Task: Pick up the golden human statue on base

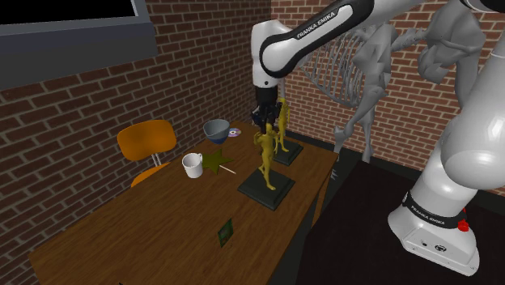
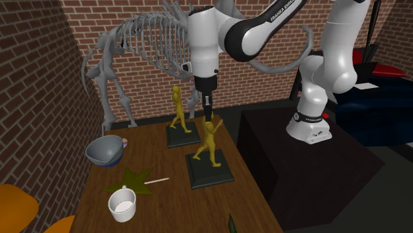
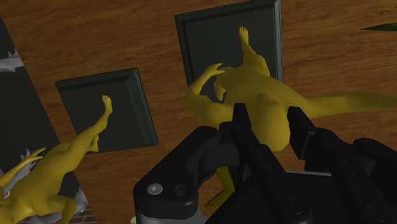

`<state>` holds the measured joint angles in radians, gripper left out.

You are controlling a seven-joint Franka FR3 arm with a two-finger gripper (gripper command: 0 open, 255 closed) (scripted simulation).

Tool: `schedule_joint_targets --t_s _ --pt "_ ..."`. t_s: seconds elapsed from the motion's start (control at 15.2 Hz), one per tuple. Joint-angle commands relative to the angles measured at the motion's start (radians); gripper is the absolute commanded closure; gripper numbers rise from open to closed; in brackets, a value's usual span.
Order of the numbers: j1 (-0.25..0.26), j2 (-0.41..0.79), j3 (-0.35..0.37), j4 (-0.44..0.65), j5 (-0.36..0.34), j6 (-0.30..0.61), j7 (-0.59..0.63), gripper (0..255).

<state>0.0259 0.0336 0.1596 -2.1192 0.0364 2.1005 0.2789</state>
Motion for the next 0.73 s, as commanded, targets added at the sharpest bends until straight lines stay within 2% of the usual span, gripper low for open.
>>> schedule_joint_targets --t_s 0.0,0.53,0.66 --pt "0.001 -0.01 0.001 0.019 0.001 -0.027 0.002 255" --pt "0.0 -0.047 0.0 0.086 0.006 -0.132 0.001 255" --pt "-0.001 -0.048 0.0 0.087 0.006 -0.134 0.001 255"
